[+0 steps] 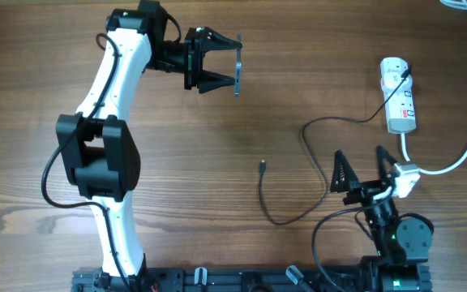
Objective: Plug charger to phone and switch on socket
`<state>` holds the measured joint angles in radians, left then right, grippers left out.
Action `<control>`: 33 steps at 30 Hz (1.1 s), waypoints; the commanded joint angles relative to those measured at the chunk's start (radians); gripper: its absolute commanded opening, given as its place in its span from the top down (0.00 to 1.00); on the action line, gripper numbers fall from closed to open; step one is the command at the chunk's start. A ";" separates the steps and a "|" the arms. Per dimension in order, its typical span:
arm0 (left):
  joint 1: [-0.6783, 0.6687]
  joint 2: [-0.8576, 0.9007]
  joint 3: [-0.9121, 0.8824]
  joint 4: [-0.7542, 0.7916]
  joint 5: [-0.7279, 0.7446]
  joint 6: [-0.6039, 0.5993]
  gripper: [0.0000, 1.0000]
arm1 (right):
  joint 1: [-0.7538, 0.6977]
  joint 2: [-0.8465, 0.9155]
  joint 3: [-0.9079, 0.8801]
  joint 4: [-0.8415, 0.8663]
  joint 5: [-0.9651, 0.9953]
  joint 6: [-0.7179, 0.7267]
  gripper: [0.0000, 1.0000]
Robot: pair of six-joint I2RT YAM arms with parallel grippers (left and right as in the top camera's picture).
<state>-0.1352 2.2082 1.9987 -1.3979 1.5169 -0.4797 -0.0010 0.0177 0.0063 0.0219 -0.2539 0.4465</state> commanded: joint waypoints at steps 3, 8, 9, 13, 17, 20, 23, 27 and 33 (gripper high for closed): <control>0.003 -0.034 0.026 0.002 0.035 0.005 0.35 | -0.004 -0.004 -0.001 0.037 -0.155 0.771 0.00; 0.003 -0.034 0.026 0.003 0.034 0.005 0.35 | -0.004 -0.004 -0.001 0.357 -0.306 0.597 0.00; 0.003 -0.034 0.026 0.003 0.034 0.005 0.34 | -0.005 -0.004 0.003 0.428 -0.305 0.571 0.00; 0.003 -0.034 0.026 0.003 0.034 0.007 0.34 | -0.005 0.011 0.110 0.412 -0.300 0.424 0.00; 0.003 -0.034 0.026 0.002 0.034 0.022 0.35 | -0.005 0.216 0.447 0.068 -0.298 0.061 0.00; 0.003 -0.034 0.026 0.002 0.035 0.024 0.35 | -0.004 0.408 0.699 -0.233 -0.297 -0.152 0.00; 0.003 -0.034 0.026 0.002 0.035 0.024 0.35 | -0.004 0.665 0.989 -0.583 -0.393 -0.267 0.00; 0.003 -0.034 0.026 0.002 0.035 0.024 0.35 | 0.002 0.912 1.121 -0.575 -0.853 -0.097 0.00; 0.003 -0.034 0.026 0.002 0.035 0.023 0.36 | 0.273 1.041 1.148 -0.562 -0.494 -0.099 0.01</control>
<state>-0.1352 2.2082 2.0006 -1.3956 1.5166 -0.4751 0.1272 1.0531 1.1114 -0.5095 -0.9920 0.3553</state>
